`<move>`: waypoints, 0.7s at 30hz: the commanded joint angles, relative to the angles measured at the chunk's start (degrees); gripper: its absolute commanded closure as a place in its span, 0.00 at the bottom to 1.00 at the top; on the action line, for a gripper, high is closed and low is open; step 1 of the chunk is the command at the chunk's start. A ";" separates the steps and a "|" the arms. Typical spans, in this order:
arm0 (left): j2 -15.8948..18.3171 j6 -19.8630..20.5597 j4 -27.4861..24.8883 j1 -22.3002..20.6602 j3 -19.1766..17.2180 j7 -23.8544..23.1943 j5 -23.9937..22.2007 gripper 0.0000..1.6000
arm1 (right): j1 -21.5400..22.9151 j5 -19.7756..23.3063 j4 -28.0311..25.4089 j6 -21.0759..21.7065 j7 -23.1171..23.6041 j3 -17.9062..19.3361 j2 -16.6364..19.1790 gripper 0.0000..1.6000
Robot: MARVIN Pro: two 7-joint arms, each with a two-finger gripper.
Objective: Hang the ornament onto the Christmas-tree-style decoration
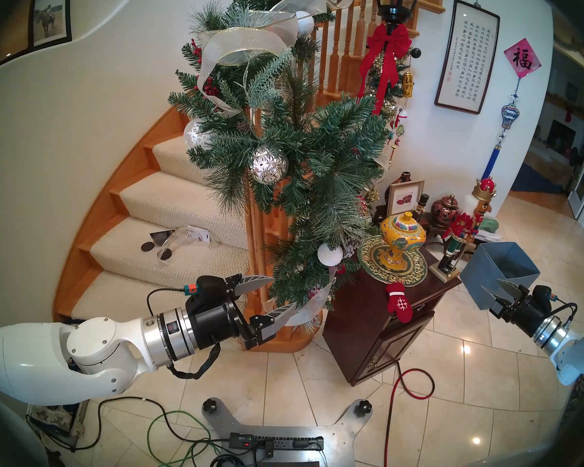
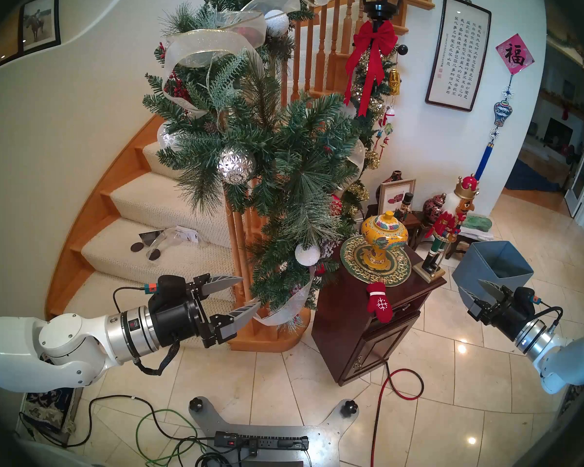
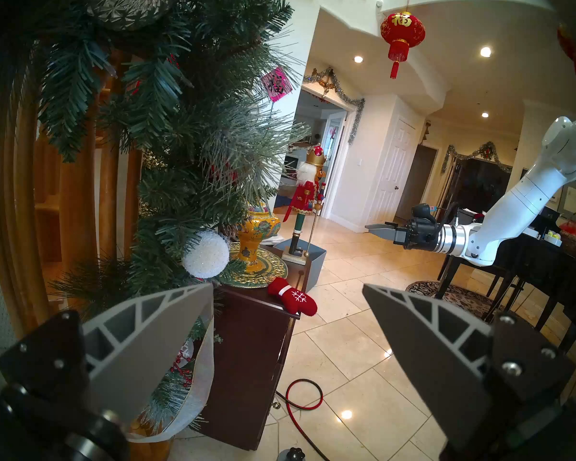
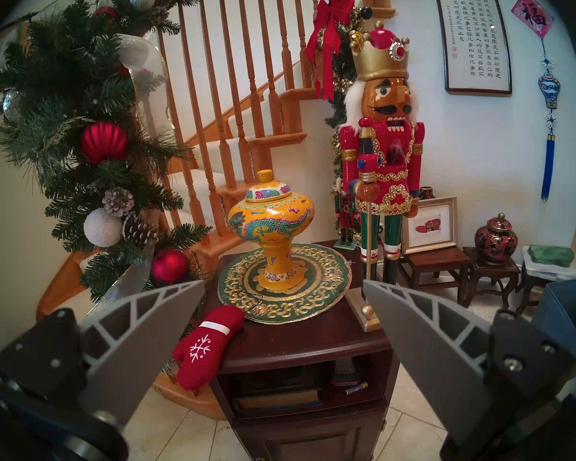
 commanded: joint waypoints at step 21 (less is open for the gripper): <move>0.02 -0.03 -0.01 -0.11 -0.15 0.00 0.01 0.00 | -1.65 -7.29 -7.68 -0.02 -2.24 -3.40 -4.89 0.00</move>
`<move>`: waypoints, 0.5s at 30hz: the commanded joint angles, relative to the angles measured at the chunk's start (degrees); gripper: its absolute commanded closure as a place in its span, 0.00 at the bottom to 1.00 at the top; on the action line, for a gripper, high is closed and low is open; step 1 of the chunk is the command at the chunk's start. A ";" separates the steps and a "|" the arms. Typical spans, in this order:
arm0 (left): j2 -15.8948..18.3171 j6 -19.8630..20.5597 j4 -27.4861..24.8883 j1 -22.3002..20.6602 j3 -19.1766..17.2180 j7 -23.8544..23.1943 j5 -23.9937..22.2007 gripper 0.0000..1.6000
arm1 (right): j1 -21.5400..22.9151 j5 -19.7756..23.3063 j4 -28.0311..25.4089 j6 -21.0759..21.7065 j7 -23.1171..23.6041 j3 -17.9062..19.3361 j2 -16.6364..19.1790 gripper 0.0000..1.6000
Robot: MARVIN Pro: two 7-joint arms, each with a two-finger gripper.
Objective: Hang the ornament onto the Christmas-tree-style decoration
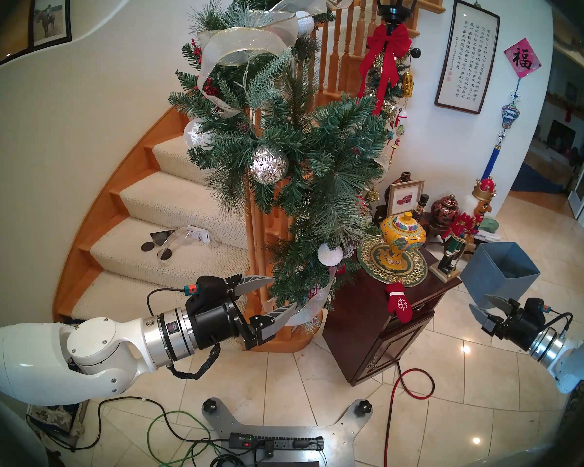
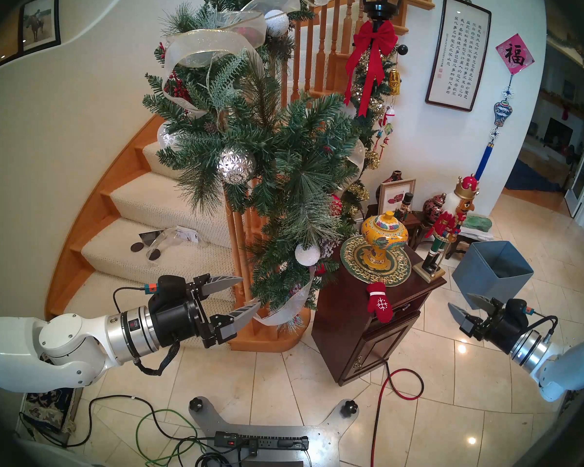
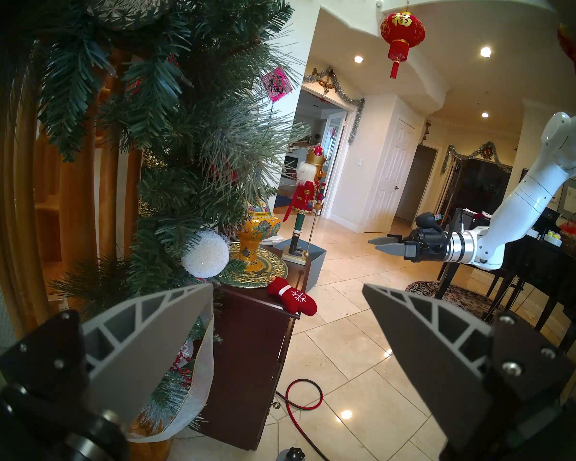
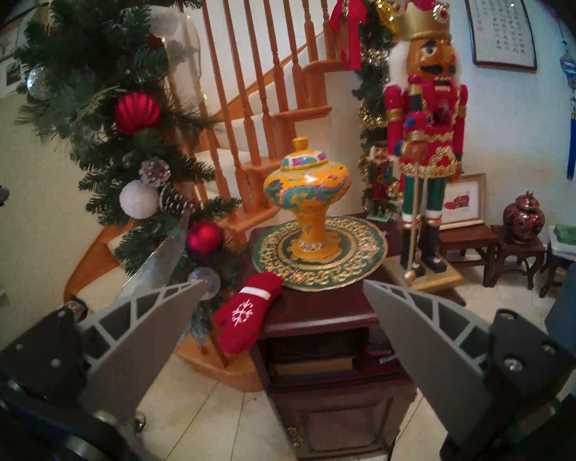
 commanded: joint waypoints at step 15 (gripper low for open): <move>0.04 -0.04 -0.01 -0.13 -0.16 0.00 0.01 0.00 | -1.11 -15.40 -4.37 0.94 -16.14 5.47 1.25 0.00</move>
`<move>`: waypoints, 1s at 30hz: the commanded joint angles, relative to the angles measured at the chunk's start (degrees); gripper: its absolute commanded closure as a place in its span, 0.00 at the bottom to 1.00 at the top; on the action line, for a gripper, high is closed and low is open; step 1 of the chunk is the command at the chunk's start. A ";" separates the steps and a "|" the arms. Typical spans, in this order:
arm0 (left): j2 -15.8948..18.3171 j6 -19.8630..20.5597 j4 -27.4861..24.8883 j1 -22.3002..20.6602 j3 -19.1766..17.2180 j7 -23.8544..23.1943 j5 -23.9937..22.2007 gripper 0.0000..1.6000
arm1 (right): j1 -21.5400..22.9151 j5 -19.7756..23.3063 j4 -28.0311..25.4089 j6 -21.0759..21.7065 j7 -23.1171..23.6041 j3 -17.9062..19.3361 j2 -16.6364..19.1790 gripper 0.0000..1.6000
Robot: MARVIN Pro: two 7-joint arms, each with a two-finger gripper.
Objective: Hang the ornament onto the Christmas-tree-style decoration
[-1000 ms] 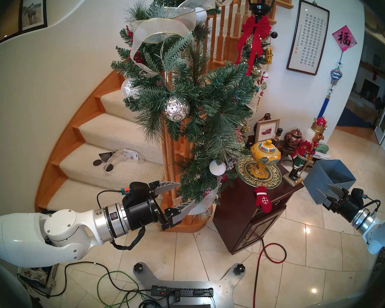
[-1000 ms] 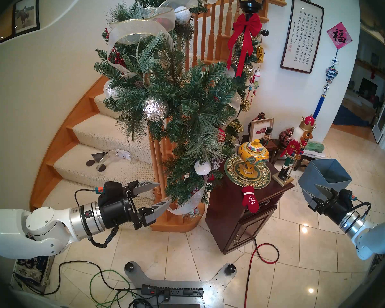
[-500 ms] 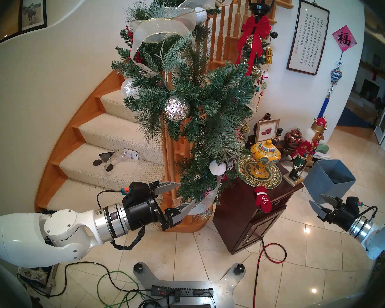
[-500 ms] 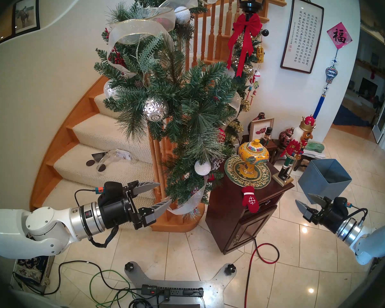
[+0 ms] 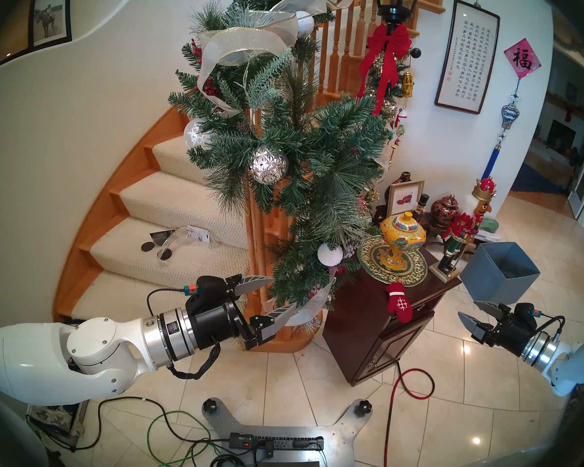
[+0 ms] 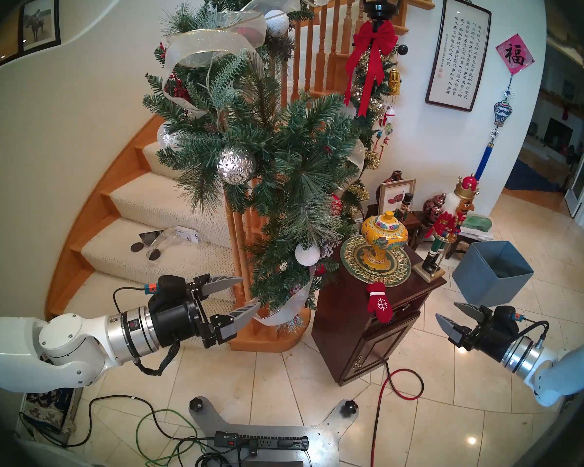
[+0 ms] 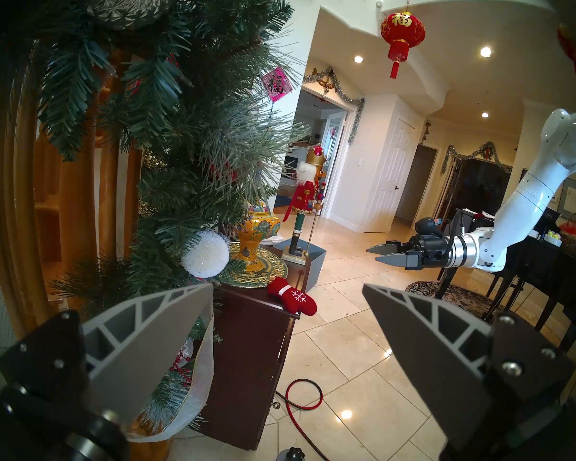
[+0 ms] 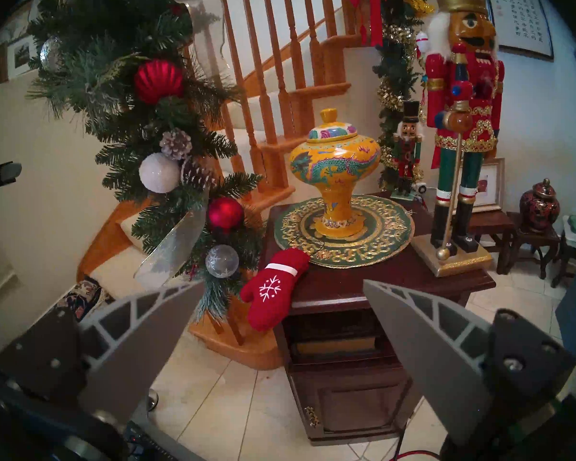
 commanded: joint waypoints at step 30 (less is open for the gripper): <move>0.04 -0.04 -0.02 -0.13 -0.17 0.00 0.01 0.00 | -12.98 -19.63 -4.05 13.34 -20.77 18.65 2.78 0.00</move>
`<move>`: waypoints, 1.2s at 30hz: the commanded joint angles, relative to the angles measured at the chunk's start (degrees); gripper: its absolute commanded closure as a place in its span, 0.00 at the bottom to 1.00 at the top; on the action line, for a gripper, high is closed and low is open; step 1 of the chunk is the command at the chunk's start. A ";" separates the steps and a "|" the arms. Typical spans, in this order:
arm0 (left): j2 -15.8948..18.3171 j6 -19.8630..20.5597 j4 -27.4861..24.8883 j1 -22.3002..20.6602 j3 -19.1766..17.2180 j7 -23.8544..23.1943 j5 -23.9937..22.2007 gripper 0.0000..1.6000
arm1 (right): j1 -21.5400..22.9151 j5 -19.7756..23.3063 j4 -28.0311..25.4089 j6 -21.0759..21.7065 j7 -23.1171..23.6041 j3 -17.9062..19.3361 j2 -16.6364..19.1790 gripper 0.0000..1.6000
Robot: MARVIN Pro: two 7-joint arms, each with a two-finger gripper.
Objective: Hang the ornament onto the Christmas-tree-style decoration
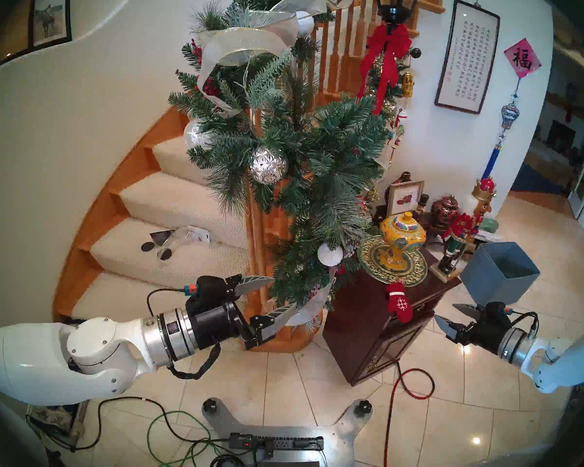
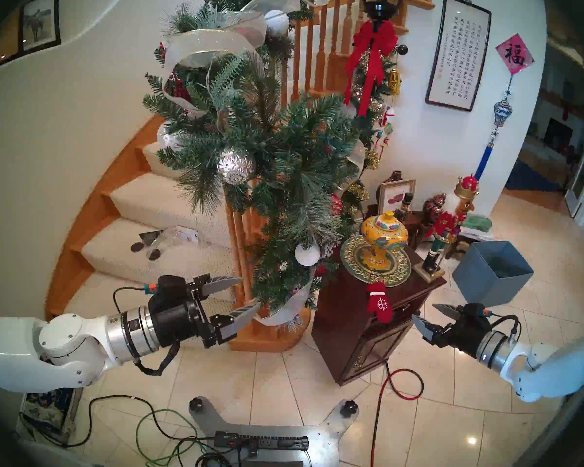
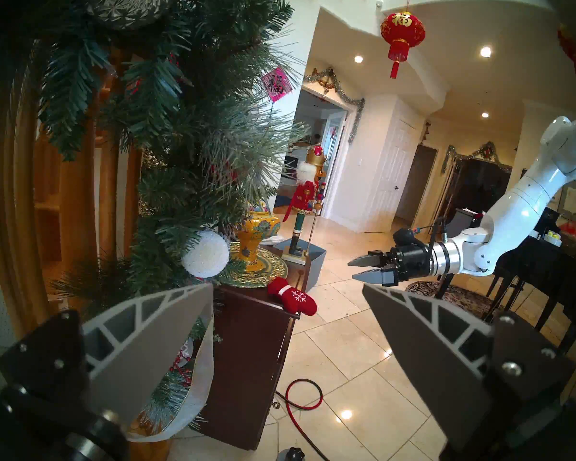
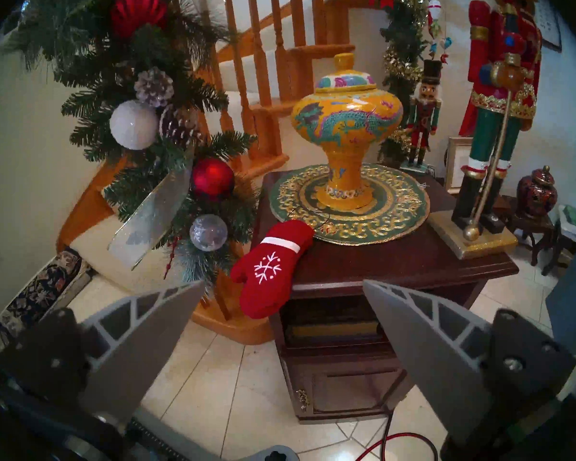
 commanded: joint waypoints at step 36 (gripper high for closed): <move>0.05 -0.05 -0.02 -0.15 -0.16 0.01 0.01 0.00 | -25.27 -5.98 -5.25 9.40 -8.30 27.63 -0.33 0.00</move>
